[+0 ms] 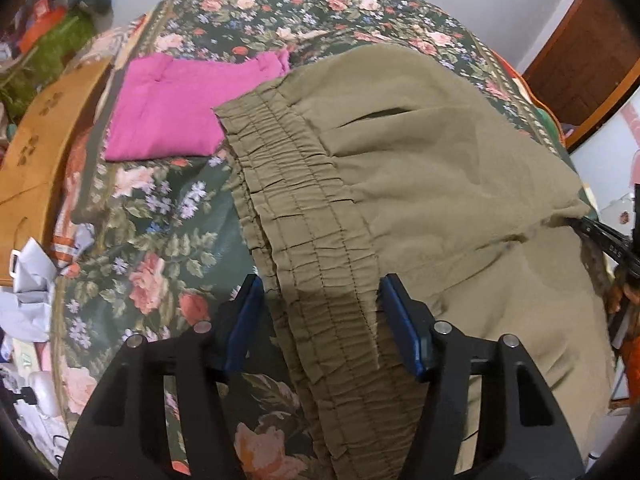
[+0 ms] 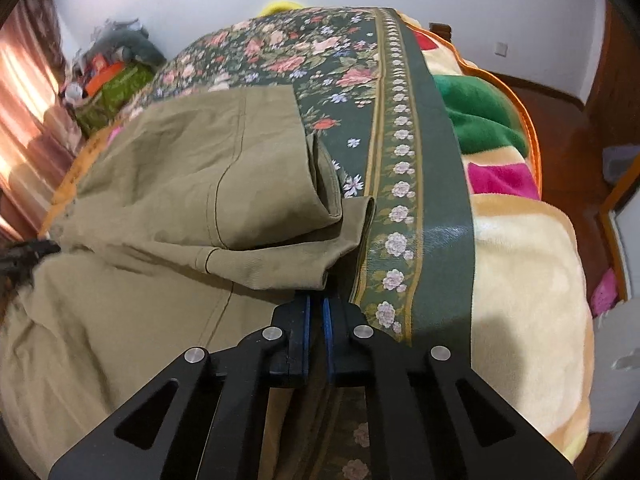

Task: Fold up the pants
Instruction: 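Grasp the waistband with the left tool while the right tool grasps the leg hem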

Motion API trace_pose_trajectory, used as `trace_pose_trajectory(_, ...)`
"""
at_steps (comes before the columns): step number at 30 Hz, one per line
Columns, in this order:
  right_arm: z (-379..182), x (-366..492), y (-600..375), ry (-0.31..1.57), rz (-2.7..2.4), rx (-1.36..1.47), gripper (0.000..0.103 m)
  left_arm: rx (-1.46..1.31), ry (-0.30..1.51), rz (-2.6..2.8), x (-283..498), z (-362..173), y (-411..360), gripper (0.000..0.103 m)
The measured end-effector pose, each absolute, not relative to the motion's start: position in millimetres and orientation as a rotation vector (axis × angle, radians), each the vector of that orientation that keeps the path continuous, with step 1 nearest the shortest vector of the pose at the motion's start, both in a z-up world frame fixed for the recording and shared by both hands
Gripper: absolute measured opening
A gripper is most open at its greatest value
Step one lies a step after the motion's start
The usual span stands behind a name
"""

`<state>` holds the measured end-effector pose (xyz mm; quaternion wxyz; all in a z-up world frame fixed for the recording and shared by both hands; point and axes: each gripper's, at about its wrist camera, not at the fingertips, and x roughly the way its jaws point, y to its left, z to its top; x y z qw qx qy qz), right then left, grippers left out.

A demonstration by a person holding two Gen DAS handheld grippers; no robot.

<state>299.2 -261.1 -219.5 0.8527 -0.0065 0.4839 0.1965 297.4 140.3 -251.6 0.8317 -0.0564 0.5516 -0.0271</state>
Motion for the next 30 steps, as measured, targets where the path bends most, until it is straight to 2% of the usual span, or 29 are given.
trace_pose_trajectory(7,-218.8,301.5,-253.8,1.024,0.406,-0.077,0.005,-0.14,1.168,-0.056,299.4,-253.8,146.4,0.063)
trace_pose_trajectory(17,-183.8,282.3,-256.4,0.937,0.41,-0.13,0.006,-0.103,1.138,-0.043,290.8,-229.0,148.6,0.063)
trace_pose_trajectory(19,-175.9,280.3,-256.0,0.908,0.413,-0.134,0.009,-0.111,1.122,-0.039,293.4,-222.7,152.1,0.063)
trace_pose_trajectory(22,-166.7,284.4,-252.2,0.874,0.416,-0.139,0.021,-0.134,1.122,-0.046,301.7,-220.0,153.8,0.064)
trace_pose_trajectory(24,-162.3,290.7,-248.6,0.855,0.415,-0.137,0.034,-0.14,1.134,-0.055,307.7,-221.6,152.7,0.064)
trace_pose_trajectory(27,-161.8,300.7,-245.0,0.842,0.424,-0.115,0.048,-0.141,1.16,-0.069,317.0,-228.0,150.2,0.064)
trace_pose_trajectory(30,-166.1,311.2,-241.3,0.853,0.438,-0.111,0.051,-0.152,1.201,-0.086,326.6,-239.9,149.1,0.064)
